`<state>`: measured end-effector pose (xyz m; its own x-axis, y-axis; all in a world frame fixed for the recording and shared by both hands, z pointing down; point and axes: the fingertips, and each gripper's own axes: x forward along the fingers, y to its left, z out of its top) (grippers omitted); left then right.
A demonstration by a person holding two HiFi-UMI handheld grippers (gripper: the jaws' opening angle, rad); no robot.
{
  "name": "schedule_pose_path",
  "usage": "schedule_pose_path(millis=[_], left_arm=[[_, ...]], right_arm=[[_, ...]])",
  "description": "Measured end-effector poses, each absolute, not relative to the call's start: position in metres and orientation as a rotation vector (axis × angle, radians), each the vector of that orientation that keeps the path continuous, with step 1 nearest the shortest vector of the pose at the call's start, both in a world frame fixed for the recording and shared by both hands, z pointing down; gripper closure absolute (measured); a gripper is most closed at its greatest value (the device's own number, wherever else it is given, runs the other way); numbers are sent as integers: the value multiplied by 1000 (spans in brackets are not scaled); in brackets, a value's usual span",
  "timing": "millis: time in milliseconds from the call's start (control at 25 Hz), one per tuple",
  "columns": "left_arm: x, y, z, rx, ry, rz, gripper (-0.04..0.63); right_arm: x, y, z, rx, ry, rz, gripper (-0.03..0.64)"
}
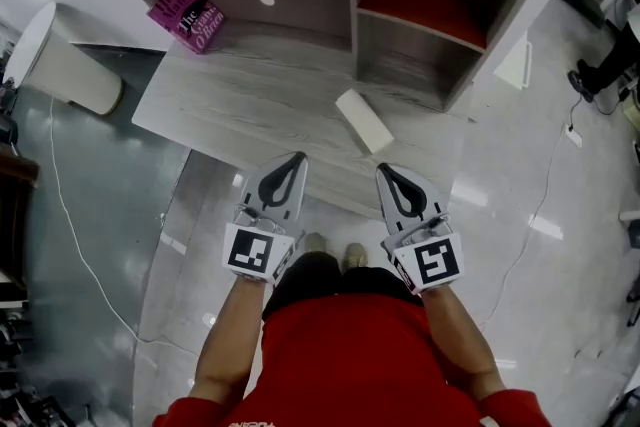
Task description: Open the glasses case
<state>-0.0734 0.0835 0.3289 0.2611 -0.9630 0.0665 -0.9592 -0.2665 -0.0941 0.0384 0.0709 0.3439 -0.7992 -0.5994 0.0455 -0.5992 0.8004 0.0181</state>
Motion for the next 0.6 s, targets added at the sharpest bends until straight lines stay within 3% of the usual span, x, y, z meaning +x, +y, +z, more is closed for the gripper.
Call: schedule_pose_path(millis=[600], left_arm=[[-96,-16,400,-2726,1636,-323,586]], right_arm=[[21,-1,390,1183,-2700,59,612]])
